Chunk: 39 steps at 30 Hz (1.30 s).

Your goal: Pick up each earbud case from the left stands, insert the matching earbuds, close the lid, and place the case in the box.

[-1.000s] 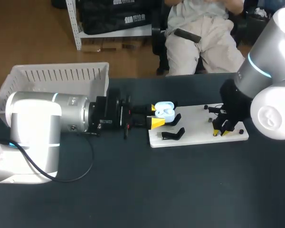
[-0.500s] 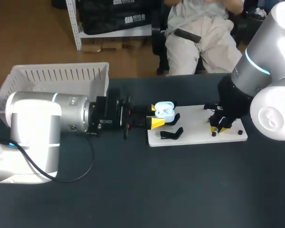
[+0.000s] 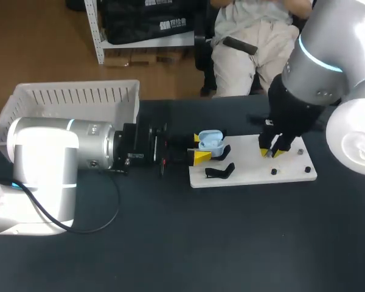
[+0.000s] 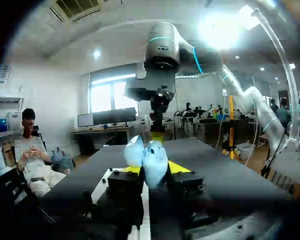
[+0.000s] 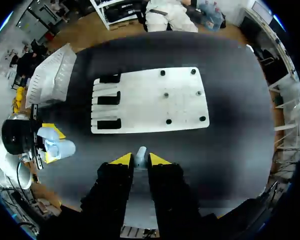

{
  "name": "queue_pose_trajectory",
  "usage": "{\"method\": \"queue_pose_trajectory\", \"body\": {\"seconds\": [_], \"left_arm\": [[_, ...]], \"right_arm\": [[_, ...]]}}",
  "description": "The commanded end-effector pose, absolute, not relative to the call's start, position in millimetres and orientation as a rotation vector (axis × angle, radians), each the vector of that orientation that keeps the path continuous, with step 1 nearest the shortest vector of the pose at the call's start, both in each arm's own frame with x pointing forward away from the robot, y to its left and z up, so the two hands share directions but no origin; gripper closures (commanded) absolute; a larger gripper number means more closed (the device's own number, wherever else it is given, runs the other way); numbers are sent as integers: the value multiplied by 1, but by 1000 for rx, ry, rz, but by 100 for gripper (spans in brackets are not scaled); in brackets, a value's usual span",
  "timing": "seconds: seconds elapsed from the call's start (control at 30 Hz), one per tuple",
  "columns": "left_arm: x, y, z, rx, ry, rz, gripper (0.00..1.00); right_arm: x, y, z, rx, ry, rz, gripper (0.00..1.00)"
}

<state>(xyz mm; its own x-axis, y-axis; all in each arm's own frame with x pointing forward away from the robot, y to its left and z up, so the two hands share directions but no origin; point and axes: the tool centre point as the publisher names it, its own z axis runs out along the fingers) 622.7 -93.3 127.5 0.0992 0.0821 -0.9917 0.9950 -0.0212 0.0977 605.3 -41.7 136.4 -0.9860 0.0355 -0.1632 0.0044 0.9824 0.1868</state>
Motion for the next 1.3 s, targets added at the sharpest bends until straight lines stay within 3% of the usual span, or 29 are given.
{"method": "queue_pose_trajectory", "body": {"seconds": [0.03,0.47,1.0,1.3], "left_arm": [[622,-94,127,1322,1186,-1102,100],[622,-94,127,1322,1186,-1102,100],[622,-94,127,1322,1186,-1102,100],[622,-94,127,1322,1186,-1102,100]], "right_arm": [[592,-23,182,24,3013,193,100],[587,44,212,-54,3069,243,100],[587,44,212,-54,3069,243,100],[596,55,209,-272,3124,67,100]]}}
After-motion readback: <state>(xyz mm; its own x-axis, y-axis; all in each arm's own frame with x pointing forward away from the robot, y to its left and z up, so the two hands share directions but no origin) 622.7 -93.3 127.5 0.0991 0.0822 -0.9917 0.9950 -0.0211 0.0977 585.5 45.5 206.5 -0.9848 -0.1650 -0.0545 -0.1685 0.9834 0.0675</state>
